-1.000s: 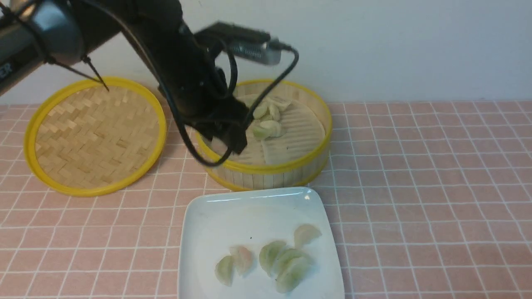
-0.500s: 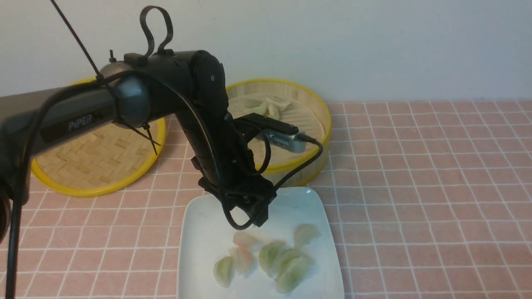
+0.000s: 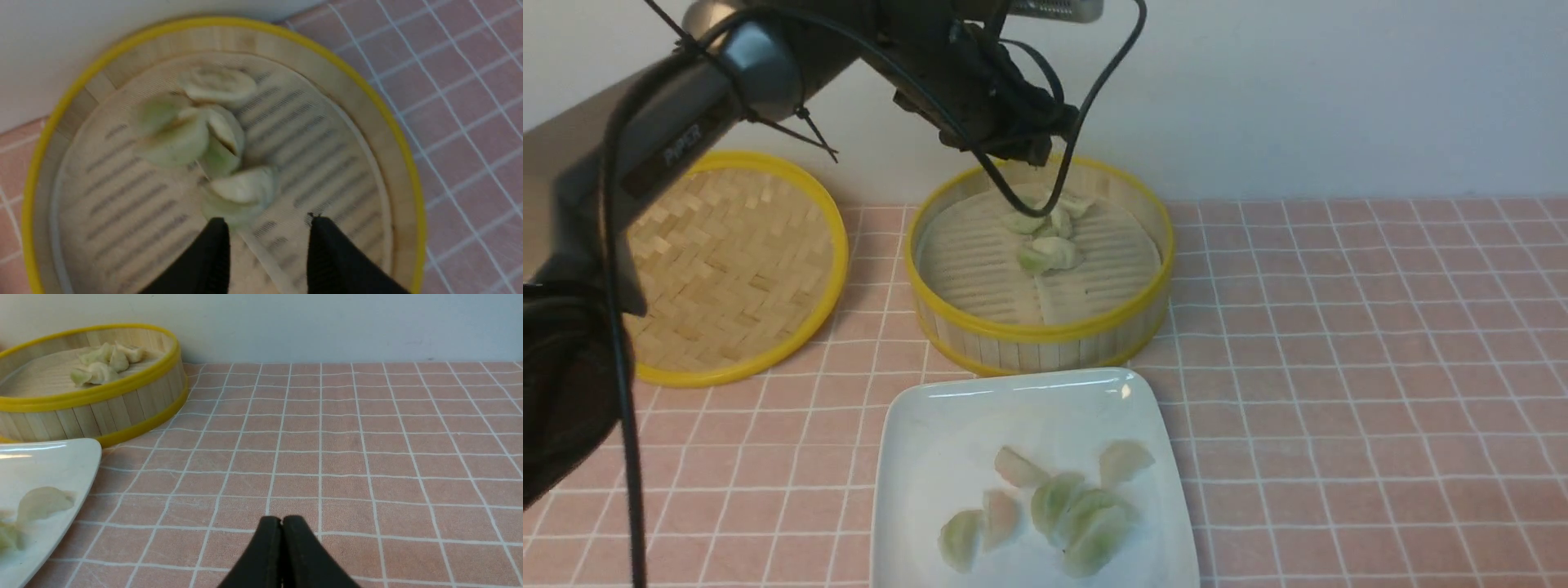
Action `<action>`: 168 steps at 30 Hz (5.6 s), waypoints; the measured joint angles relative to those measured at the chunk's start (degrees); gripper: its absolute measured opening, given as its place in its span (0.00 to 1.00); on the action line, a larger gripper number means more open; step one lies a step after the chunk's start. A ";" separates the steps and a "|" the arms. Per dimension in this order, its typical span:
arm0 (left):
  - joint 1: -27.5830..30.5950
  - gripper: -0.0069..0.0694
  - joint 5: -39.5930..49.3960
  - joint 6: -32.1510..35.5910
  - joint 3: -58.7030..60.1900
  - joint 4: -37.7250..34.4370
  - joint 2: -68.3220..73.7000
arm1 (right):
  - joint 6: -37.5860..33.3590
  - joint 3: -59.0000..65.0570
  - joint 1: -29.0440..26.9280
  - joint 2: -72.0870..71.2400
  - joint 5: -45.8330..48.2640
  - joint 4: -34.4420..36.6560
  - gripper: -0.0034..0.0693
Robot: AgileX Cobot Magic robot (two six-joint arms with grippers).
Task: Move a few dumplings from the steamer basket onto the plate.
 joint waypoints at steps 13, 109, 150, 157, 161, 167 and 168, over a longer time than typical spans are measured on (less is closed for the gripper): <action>0.14 0.68 -1.67 5.62 -8.69 0.93 17.59 | 0.00 0.00 0.00 0.00 0.04 0.00 0.03; -4.02 0.08 -18.64 3.58 78.11 -0.04 -93.91 | 0.00 0.00 0.00 0.00 0.04 0.00 0.03; 18.12 0.08 -28.60 -2.37 122.13 10.81 -125.26 | 0.32 0.00 0.00 0.00 0.04 0.00 0.03; 18.12 0.08 -28.54 -2.41 122.13 10.81 -125.26 | 0.00 0.00 0.00 0.00 0.04 0.00 0.03; 18.12 0.08 -28.48 -2.44 122.13 10.81 -125.26 | 0.00 0.00 0.00 0.00 0.04 0.00 0.03; 18.12 0.08 -28.48 -2.44 122.13 10.76 -125.26 | 0.00 0.00 0.00 0.00 0.04 0.00 0.03; 18.12 0.08 -28.48 -2.44 122.13 10.76 -125.26 | 0.00 0.00 0.00 0.00 0.04 0.00 0.03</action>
